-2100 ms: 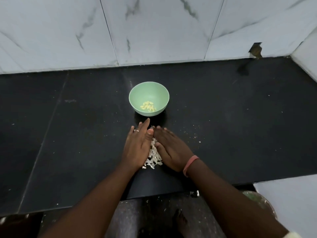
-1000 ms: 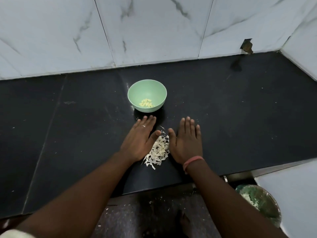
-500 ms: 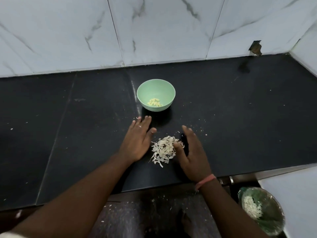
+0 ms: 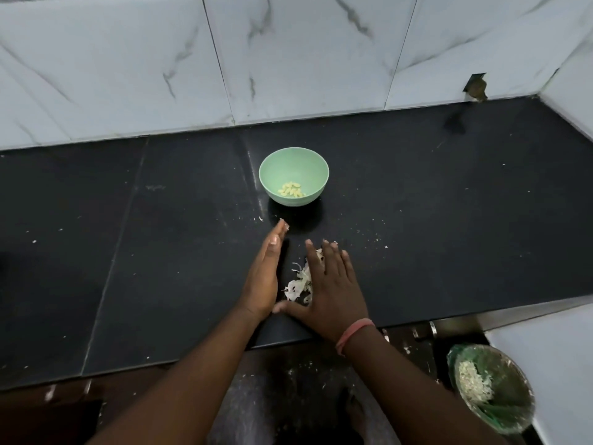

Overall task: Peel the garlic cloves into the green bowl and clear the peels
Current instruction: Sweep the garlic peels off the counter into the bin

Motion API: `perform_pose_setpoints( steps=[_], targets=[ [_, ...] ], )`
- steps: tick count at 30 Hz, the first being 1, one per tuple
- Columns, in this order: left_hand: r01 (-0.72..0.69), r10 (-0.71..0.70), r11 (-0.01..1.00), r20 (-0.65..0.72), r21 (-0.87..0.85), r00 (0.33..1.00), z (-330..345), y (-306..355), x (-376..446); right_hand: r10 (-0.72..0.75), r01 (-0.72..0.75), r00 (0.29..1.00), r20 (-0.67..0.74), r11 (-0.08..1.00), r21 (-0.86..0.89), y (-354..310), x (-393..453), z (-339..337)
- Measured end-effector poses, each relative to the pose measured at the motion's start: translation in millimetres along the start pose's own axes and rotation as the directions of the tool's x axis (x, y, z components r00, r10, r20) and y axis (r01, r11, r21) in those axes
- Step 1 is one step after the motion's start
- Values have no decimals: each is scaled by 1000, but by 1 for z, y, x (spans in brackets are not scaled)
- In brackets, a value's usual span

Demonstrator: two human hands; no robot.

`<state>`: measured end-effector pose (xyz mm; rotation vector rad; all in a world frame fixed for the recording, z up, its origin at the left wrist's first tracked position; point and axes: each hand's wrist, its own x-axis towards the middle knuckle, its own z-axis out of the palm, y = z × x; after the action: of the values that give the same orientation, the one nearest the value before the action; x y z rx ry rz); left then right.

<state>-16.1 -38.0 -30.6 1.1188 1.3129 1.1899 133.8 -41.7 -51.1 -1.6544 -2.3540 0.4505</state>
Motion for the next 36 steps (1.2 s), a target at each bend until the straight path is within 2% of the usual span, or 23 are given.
perform_pose_setpoints(
  steps=[2, 4, 7, 9, 13, 19, 24, 27, 29, 31, 33, 36],
  targets=[
    [25, -24, 1000, 44, -16, 999, 5, -3, -2, -29, 30, 998, -55, 1000, 7, -4, 4, 1],
    [37, -33, 997, 60, -70, 998, 9, -1, -1, -113, 108, 989, -96, 992, -58, -4, 8, 1],
    [57, -70, 976, -56, -209, 996, 8, 6, 3, -199, 179, 964, -175, 976, -121, 1, 18, 2],
    [36, -64, 981, -141, -190, 988, 11, 6, 5, -198, 174, 958, -206, 976, -129, 4, 31, 0],
    [49, -74, 986, -155, -161, 985, 31, 5, 11, -242, 218, 958, -154, 963, -157, 16, 52, -9],
    [35, -62, 989, -180, -147, 982, 50, 6, 20, -90, 90, 996, 10, 978, -187, 45, 60, -38],
    [30, -24, 999, -196, 28, 980, 39, 5, 12, 79, -85, 996, -34, 973, -216, 50, 56, -43],
    [29, 1, 988, -197, 149, 980, 34, 9, 2, 116, -107, 993, 28, 969, -223, 46, 53, -47],
    [34, 1, 987, -217, 156, 976, 37, 11, -2, 189, -184, 981, 40, 976, -119, 49, 54, -55],
    [39, 2, 986, -245, 165, 970, 43, 13, -5, 329, -317, 943, -46, 933, 173, 54, 54, -67],
    [21, 30, 980, -253, 198, 967, 49, 15, -3, 515, -388, 849, -116, 757, 526, 57, 51, -76],
    [-38, 118, 949, -241, 312, 963, 57, 14, 4, 697, -362, 717, -27, 406, 839, 59, 41, -83]
  ],
)
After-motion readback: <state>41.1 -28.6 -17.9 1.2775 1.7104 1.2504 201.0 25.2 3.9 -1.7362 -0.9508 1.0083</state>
